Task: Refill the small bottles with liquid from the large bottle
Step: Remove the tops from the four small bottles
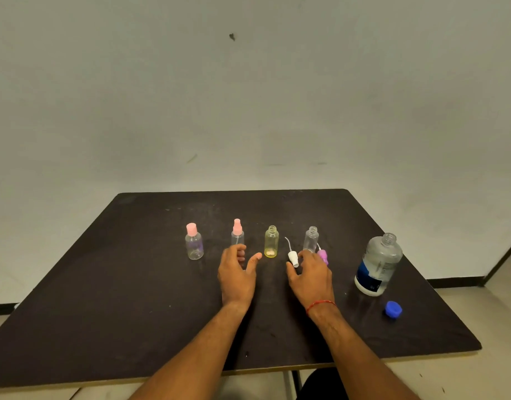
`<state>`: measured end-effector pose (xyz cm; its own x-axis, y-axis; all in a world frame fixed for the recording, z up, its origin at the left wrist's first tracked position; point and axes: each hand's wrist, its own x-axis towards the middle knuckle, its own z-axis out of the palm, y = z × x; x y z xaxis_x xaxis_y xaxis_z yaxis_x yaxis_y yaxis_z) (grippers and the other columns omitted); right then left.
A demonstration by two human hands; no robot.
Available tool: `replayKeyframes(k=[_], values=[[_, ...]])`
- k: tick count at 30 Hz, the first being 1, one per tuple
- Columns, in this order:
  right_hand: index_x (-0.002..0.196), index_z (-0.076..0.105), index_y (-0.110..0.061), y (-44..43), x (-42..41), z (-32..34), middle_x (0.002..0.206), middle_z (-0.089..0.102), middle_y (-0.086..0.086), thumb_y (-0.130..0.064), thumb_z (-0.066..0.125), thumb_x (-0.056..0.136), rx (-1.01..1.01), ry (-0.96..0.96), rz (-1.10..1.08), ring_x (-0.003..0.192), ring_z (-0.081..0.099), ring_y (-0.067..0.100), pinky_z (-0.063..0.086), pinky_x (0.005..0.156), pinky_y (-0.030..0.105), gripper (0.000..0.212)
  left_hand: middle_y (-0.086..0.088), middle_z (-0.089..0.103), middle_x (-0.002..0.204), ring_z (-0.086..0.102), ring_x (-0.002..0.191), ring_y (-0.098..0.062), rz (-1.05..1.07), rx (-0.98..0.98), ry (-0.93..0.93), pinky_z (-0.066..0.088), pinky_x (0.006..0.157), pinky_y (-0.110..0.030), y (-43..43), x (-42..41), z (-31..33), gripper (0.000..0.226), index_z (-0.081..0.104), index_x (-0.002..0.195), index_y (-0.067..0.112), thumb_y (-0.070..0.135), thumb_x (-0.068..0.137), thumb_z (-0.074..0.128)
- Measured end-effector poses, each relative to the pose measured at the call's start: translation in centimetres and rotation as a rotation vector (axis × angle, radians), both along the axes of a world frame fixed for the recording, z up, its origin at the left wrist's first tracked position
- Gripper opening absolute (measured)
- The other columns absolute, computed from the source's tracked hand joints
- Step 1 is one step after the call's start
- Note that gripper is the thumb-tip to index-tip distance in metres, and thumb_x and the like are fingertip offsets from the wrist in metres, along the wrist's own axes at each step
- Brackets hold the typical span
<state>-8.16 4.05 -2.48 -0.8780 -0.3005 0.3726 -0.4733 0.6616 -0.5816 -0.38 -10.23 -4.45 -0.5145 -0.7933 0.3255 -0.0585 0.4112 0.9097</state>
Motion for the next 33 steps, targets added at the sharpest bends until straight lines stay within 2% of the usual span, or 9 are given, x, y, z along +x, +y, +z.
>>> replayKeyframes(k=[4,6,9,15,18,22,26,28,33], values=[[0.095,0.064,-0.018,-0.9,0.6,0.3,0.091,0.062,-0.003,-0.031,0.072,0.083,-0.065,0.068,0.029,0.082,0.058,0.012,0.046,0.073,0.023,0.02,0.006,0.061,0.1,0.062,0.09,-0.015,0.06,-0.005,-0.003,0.056,0.081,-0.034,-1.8,0.9,0.2,0.034,0.059,0.104,0.022,0.029,0.082,0.084],[0.096,0.065,-0.015,-1.5,0.9,0.9,0.089,0.062,-0.002,-0.029,0.074,0.081,-0.101,0.111,0.041,0.079,0.058,0.014,0.043,0.071,0.022,0.022,0.006,0.062,0.108,0.062,0.102,-0.017,0.068,0.011,-0.022,0.055,0.089,-0.036,-2.5,0.9,0.1,0.039,0.06,0.111,0.019,0.029,0.082,0.083],[0.099,0.066,-0.012,-2.4,1.5,2.0,0.082,0.059,-0.002,-0.025,0.076,0.08,-0.157,0.144,0.066,0.073,0.055,0.011,0.049,0.067,0.026,0.025,0.0,0.062,0.126,0.058,0.119,-0.018,0.044,0.047,-0.065,0.051,0.101,-0.039,-3.1,0.5,0.1,0.054,0.058,0.128,0.014,0.031,0.083,0.082],[0.101,0.066,-0.012,-4.0,2.1,3.4,0.081,0.058,-0.002,-0.021,0.077,0.08,-0.219,0.202,0.133,0.07,0.055,0.01,0.051,0.067,0.026,0.025,-0.004,0.058,0.142,0.054,0.132,-0.02,0.002,0.107,-0.103,0.048,0.109,-0.04,-4.4,-1.2,0.2,0.072,0.051,0.143,0.015,0.037,0.082,0.083],[0.101,0.066,-0.014,-4.5,2.3,3.6,0.08,0.057,-0.003,-0.024,0.075,0.081,-0.223,0.2,0.154,0.068,0.054,0.01,0.051,0.065,0.026,0.024,0.0,0.062,0.135,0.058,0.124,-0.019,-0.03,0.1,-0.126,0.049,0.105,-0.036,-5.0,-1.8,0.2,0.063,0.056,0.139,0.018,0.036,0.084,0.081],[0.104,0.065,-0.016,-5.0,2.2,3.7,0.078,0.054,-0.007,-0.026,0.073,0.083,-0.185,0.2,0.188,0.068,0.051,0.007,0.048,0.066,0.02,0.025,0.008,0.068,0.111,0.065,0.101,-0.013,-0.067,0.055,-0.128,0.055,0.089,-0.032,-5.2,-2.0,-0.1,0.033,0.065,0.117,0.026,0.037,0.088,0.077],[0.108,0.064,-0.018,-6.0,2.3,4.3,0.08,0.056,-0.009,-0.033,0.071,0.085,-0.169,0.195,0.209,0.071,0.054,0.006,0.053,0.071,0.026,0.029,0.011,0.068,0.108,0.064,0.1,-0.007,-0.104,0.094,-0.052,0.053,0.084,-0.022,-5.0,-1.2,-0.1,0.028,0.065,0.111,0.027,0.034,0.087,0.078],[0.111,0.063,-0.018,-6.5,2.4,5.2,0.082,0.058,-0.008,-0.037,0.07,0.085,-0.146,0.182,0.221,0.072,0.055,0.006,0.053,0.071,0.026,0.033,0.013,0.07,0.103,0.066,0.097,-0.006,-0.112,0.118,0.015,0.055,0.084,-0.023,-4.7,-0.7,0.0,0.026,0.067,0.108,0.029,0.032,0.086,0.079],[0.107,0.062,-0.023,-8.0,2.2,7.1,0.079,0.062,-0.007,-0.05,0.062,0.088,-0.002,0.044,0.305,0.072,0.059,0.007,0.046,0.063,0.021,0.033,0.015,0.072,0.095,0.068,0.092,-0.003,-0.173,0.08,0.091,0.053,0.079,-0.016,-3.3,1.4,0.3,0.024,0.069,0.105,0.033,0.021,0.087,0.079]])
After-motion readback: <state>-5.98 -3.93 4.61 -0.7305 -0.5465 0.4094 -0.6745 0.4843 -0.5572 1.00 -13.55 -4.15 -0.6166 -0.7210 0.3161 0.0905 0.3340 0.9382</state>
